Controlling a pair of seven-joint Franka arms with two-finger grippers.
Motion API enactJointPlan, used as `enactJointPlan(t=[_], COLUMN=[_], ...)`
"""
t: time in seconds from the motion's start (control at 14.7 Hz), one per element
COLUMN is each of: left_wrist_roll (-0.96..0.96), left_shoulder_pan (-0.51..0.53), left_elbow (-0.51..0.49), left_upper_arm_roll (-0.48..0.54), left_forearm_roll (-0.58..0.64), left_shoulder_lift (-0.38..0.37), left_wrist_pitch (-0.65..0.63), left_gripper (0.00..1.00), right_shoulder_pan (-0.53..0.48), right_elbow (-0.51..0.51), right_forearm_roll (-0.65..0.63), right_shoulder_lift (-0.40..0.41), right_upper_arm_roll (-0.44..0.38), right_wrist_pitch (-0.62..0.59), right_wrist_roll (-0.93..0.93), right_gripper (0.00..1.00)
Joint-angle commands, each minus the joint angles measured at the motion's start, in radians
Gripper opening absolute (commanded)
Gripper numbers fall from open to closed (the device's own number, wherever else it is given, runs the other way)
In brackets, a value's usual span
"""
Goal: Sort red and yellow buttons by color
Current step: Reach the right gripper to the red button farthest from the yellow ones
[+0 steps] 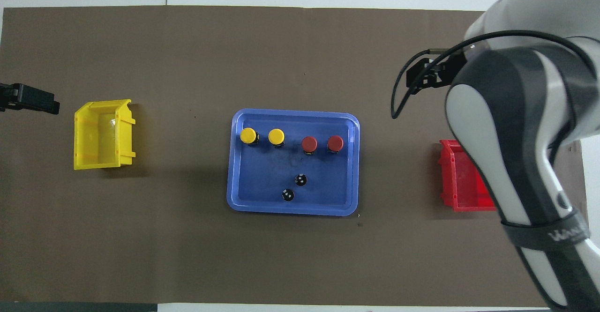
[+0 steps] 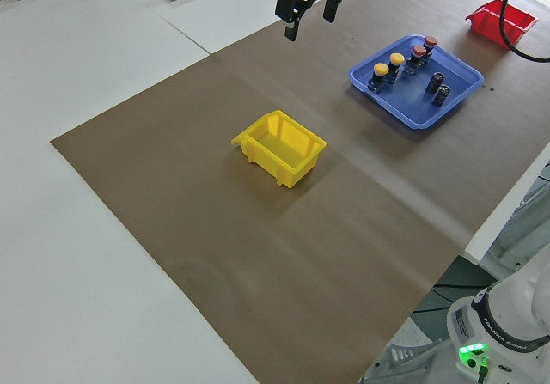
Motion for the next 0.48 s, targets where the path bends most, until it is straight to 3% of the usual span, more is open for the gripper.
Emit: enactJointPlan(t=[0.0, 0.14, 0.41], left_wrist_roll=[-0.014, -0.014, -0.011], left_shoulder_pan=[-0.007, -0.004, 0.003], left_elbow=[-0.028, -0.033, -0.033], left_upper_arm_roll=[0.002, 0.002, 0.002], left_forearm_roll=[0.025, 0.025, 0.025], left_shoulder_lift=[-0.023, -0.024, -0.024], left_wrist_pitch=[0.018, 0.018, 0.021], left_gripper=[1.0, 1.0, 1.0], right_shoulder_pan=[0.043, 0.106, 0.172], right_elbow=[-0.189, -0.301, -0.36], right_forearm_roll=[0.02, 0.023, 0.023], right_shoulder_lift=[-0.032, -0.032, 0.017], right_upper_arm_roll=[-0.005, 0.003, 0.003], right_wrist_pitch=[0.191, 0.308, 0.42], right_wrist_roll=[0.048, 0.074, 0.15], right_gripper=[1.0, 1.0, 1.0])
